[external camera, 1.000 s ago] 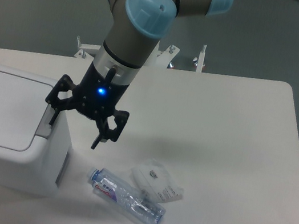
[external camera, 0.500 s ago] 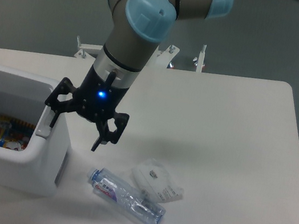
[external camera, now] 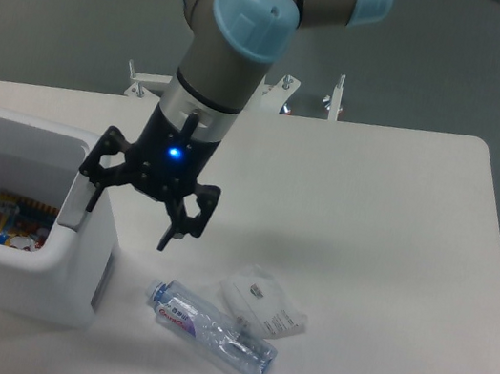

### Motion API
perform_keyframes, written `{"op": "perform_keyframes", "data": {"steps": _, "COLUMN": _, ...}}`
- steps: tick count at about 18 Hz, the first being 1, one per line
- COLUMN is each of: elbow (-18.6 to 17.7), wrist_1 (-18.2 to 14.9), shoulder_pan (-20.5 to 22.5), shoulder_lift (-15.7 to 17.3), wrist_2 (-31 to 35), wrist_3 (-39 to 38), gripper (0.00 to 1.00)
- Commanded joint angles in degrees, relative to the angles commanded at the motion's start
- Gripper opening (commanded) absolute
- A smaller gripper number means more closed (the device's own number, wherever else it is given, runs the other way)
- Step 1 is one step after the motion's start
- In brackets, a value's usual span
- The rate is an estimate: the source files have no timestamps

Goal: Open the trash can

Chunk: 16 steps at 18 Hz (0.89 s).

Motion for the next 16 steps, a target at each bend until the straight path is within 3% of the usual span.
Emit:
{"op": "perform_keyframes", "data": {"steps": 3, "elbow": -0.44, "wrist_1": 2.64, "shoulder_pan": 4.39, "shoulder_lift": -0.44, "wrist_2": 5.69, "wrist_3": 3.32, "gripper": 1.00}}
{"op": "perform_keyframes", "data": {"steps": 6, "elbow": -1.75, "wrist_1": 2.56, "shoulder_pan": 7.56, "shoulder_lift": -1.23, "wrist_2": 13.26, "wrist_3": 9.91, "gripper": 1.00}}
{"op": "perform_keyframes", "data": {"steps": 10, "elbow": -1.84, "wrist_1": 2.21, "shoulder_pan": 8.36, "shoulder_lift": -6.23, "wrist_2": 18.62, "wrist_3": 17.13, "gripper": 1.00}}
{"op": "perform_keyframes", "data": {"steps": 13, "elbow": -1.06, "wrist_1": 0.02, "shoulder_pan": 8.18, "shoulder_lift": -6.94, "wrist_2": 22.24, "wrist_3": 20.55, "gripper": 1.00}}
{"op": "perform_keyframes", "data": {"steps": 16, "elbow": -0.79, "wrist_1": -4.28, "shoulder_pan": 8.27, "shoulder_lift": -7.03, "wrist_2": 24.25, "wrist_3": 31.25, "gripper": 1.00}}
